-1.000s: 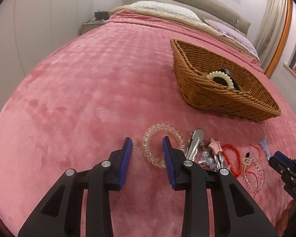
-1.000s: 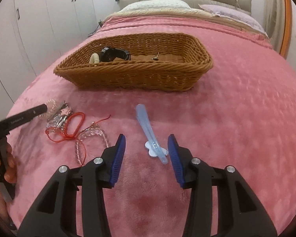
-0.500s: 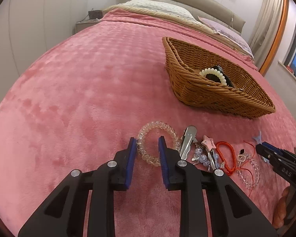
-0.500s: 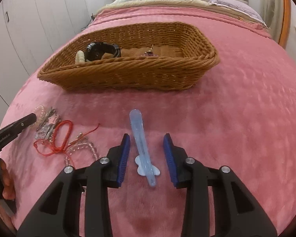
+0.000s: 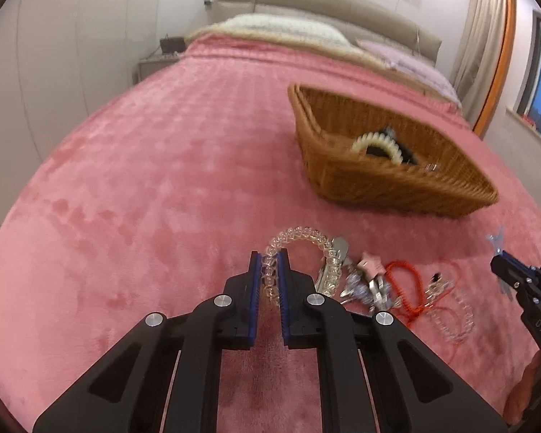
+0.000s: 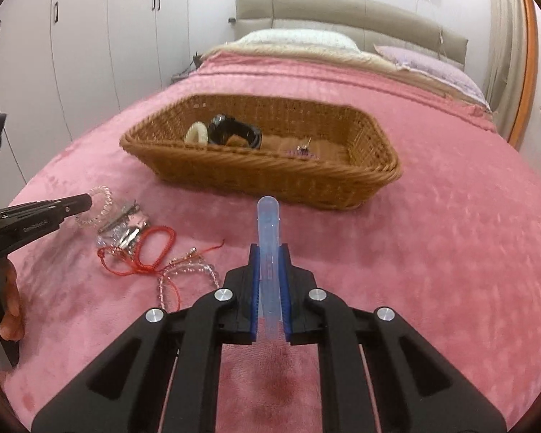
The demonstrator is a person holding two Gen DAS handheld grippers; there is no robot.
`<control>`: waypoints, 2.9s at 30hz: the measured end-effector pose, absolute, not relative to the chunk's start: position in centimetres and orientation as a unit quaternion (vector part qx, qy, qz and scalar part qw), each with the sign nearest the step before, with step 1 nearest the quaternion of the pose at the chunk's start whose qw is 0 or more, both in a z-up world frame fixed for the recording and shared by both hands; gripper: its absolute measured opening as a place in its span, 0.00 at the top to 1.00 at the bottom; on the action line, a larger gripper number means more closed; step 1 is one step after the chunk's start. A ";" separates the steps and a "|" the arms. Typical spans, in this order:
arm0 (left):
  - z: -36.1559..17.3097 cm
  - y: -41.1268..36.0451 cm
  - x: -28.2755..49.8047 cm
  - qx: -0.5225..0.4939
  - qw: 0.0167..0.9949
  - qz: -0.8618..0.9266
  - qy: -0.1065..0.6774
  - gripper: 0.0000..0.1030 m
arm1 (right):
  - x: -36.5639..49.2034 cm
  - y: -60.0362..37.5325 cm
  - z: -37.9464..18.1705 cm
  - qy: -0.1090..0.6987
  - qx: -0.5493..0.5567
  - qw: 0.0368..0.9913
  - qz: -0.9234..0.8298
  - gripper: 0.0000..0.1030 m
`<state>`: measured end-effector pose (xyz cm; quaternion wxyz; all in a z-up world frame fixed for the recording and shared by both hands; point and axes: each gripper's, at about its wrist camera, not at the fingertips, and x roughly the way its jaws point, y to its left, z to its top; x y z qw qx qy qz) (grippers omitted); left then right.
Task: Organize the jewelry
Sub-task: 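Carry bracelet and blue clip into the basket and open both tools, then grasp silver hair clip with left tool while right tool grasps bead strand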
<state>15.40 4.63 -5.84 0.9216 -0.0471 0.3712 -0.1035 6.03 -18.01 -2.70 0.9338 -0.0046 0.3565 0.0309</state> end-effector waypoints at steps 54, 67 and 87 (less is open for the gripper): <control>5.1 0.3 16.6 -0.111 0.941 -0.206 0.242 0.57 | 14.9 -21.5 3.5 0.373 0.080 0.920 0.091 0.69; 1.3 5.8 10.4 -0.119 0.937 -0.189 0.268 0.57 | 5.7 -18.1 0.5 0.347 0.052 0.933 0.082 0.69; -6.5 3.4 16.5 -0.046 0.894 -0.177 0.409 0.73 | 6.2 -16.8 -5.3 0.420 0.035 0.903 0.081 0.69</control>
